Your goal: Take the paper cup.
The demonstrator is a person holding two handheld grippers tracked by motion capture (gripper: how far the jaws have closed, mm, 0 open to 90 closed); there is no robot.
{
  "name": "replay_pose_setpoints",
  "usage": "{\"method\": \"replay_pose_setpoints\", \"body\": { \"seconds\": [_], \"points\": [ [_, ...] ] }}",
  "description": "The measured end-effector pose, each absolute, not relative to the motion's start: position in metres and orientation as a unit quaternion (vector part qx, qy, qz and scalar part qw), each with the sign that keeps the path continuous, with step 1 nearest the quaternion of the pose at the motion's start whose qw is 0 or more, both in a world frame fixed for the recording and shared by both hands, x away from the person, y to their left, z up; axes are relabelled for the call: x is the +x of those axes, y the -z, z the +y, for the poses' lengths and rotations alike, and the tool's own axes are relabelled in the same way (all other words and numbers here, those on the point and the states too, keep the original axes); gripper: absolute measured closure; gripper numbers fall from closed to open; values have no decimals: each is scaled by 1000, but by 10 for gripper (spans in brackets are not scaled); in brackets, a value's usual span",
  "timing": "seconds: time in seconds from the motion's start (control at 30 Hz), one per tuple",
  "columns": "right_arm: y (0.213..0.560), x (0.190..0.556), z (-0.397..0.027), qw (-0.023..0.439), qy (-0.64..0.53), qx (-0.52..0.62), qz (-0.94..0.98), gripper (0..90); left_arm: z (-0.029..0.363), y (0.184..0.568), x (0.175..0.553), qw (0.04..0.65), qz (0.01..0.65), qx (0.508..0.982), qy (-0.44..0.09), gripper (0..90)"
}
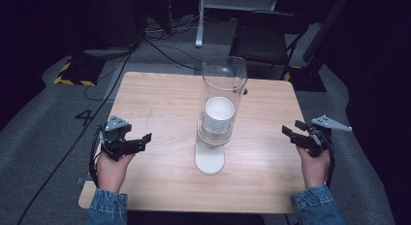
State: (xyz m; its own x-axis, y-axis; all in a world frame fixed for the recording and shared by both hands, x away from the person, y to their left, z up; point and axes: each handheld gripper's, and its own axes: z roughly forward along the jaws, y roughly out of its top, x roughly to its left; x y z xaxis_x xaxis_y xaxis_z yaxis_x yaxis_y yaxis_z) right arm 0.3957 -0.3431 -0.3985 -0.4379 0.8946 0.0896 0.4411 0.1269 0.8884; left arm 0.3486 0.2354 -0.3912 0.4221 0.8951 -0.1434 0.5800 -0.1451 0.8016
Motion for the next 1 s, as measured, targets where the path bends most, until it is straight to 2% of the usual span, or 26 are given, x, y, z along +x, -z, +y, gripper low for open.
{"method": "replay_pose_setpoints", "body": {
  "seconds": [0.4,0.6,1.0],
  "points": [
    [401,396,-334,235,-464,461,719,296,229,390,348,398,526,718,-221,155],
    [401,394,-316,231,-461,436,738,292,227,387,348,396,529,718,-219,155],
    [401,388,-273,188,-464,395,770,280,221,386,348,394,517,730,-211,156]
  ]
}}
